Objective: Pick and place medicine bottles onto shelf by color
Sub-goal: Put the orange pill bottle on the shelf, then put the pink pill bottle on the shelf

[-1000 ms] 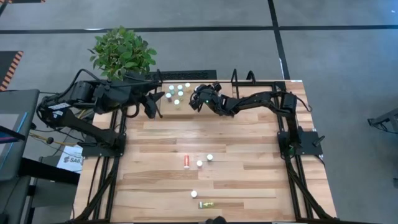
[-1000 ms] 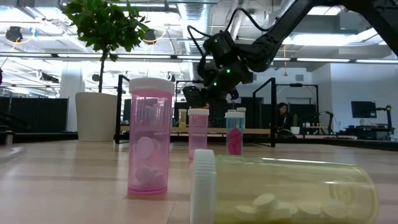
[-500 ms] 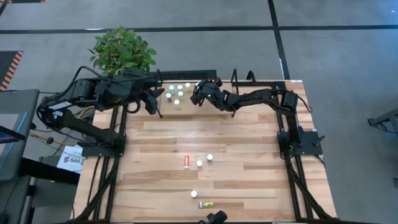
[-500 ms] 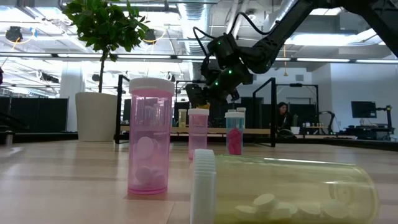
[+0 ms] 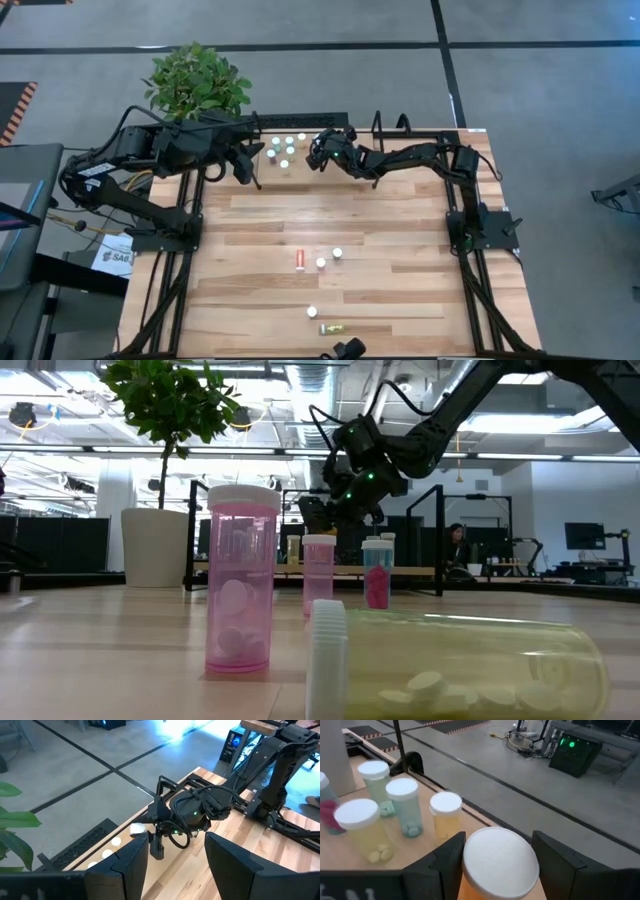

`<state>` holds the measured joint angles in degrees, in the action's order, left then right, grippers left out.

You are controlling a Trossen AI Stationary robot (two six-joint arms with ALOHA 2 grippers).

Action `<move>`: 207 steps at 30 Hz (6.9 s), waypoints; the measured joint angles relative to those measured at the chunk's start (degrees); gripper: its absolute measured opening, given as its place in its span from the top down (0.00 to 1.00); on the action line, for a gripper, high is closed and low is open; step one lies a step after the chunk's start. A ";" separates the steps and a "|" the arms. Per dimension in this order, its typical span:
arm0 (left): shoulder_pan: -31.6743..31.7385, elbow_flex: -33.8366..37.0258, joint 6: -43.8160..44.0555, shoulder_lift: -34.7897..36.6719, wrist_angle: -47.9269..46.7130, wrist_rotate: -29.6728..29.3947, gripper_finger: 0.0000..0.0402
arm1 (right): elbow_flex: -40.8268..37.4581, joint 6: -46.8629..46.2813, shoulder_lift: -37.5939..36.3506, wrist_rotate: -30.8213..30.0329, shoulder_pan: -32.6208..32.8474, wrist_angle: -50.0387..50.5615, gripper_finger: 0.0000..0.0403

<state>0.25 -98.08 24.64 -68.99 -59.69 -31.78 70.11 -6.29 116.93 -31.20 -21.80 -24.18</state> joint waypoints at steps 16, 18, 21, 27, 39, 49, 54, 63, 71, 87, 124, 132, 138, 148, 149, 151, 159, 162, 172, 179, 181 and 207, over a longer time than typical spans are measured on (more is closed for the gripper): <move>-0.02 0.00 0.02 0.00 0.00 0.89 0.55 | 0.06 -0.78 1.61 1.37 -0.11 -2.44 0.43; -0.02 0.00 0.02 0.00 -0.01 0.89 0.55 | 0.06 -0.76 1.61 2.11 -0.15 -2.59 0.42; -0.02 0.00 0.03 0.00 -0.01 0.89 0.55 | 0.06 -0.77 1.61 2.68 -0.11 -2.64 0.41; -0.02 0.00 0.45 0.00 -0.01 1.81 0.55 | 0.07 -0.76 0.90 2.91 -0.07 -1.98 0.38; -0.04 0.00 1.68 -0.01 -0.03 3.01 0.55 | 4.59 -0.78 0.54 5.88 -0.41 7.26 0.38; -0.04 0.00 1.68 0.00 -0.03 3.01 0.55 | 4.56 -0.80 0.52 5.88 -2.07 12.18 0.38; -0.04 0.00 1.70 -0.01 -0.01 2.99 0.55 | 4.56 -0.80 0.50 7.19 -2.28 10.89 0.38; -0.04 0.00 1.70 0.00 -0.02 2.99 0.55 | 4.56 -0.82 0.50 7.37 -2.36 10.88 0.38; -0.04 0.00 2.05 0.00 -0.01 2.96 0.55 | 4.56 -0.91 0.50 10.27 -2.19 11.66 0.38; -0.07 0.00 2.12 0.00 -0.01 2.96 0.55 | 4.56 -0.73 0.50 10.28 -1.44 11.68 0.38; -0.07 0.02 3.02 -0.01 -1.50 6.20 0.55 | 31.55 0.74 0.01 20.42 1.49 59.69 0.05; -0.07 0.02 4.56 -0.02 -5.58 7.16 0.55 | 43.70 0.24 -0.01 20.70 6.37 84.86 0.06; -0.29 0.02 6.10 -0.02 -9.04 7.16 0.55 | 47.84 -4.19 -0.01 20.70 11.89 101.45 0.06; -4.94 0.04 7.39 -0.75 -9.39 7.40 0.55 | 46.59 -6.77 0.01 20.88 26.50 113.41 0.06; -5.65 0.04 7.79 -1.16 -9.25 7.38 0.55 | 46.55 -6.83 0.01 20.92 28.20 114.41 0.06; -7.04 0.06 8.17 -1.67 -8.80 7.38 0.55 | 46.38 -7.28 -0.09 20.89 31.57 114.17 0.06; -12.95 0.04 10.36 -6.02 -1.40 7.17 0.55 | 38.22 -16.58 -3.60 19.43 38.12 113.98 0.06; -15.13 0.04 10.81 -8.16 2.40 7.32 0.55 | 28.61 -17.26 -10.30 19.16 40.20 110.69 0.06; -20.35 0.02 19.80 -13.20 8.41 6.77 0.55 | 3.06 -23.47 -22.17 37.72 48.04 79.15 0.06; -23.12 0.02 25.77 -14.93 8.67 4.83 0.55 | -0.70 -26.55 -21.19 39.63 50.25 72.02 0.06; -23.63 -0.02 26.59 -15.35 8.89 3.68 0.55 | -0.77 -27.77 -21.20 39.91 49.70 71.55 0.06; -25.27 0.02 23.17 -15.52 9.00 2.85 0.55 | -0.88 -26.96 -20.99 41.68 41.78 67.68 0.05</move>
<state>-25.02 -98.06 47.81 -84.51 -50.70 -28.93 69.23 -33.25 95.94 10.48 19.98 43.50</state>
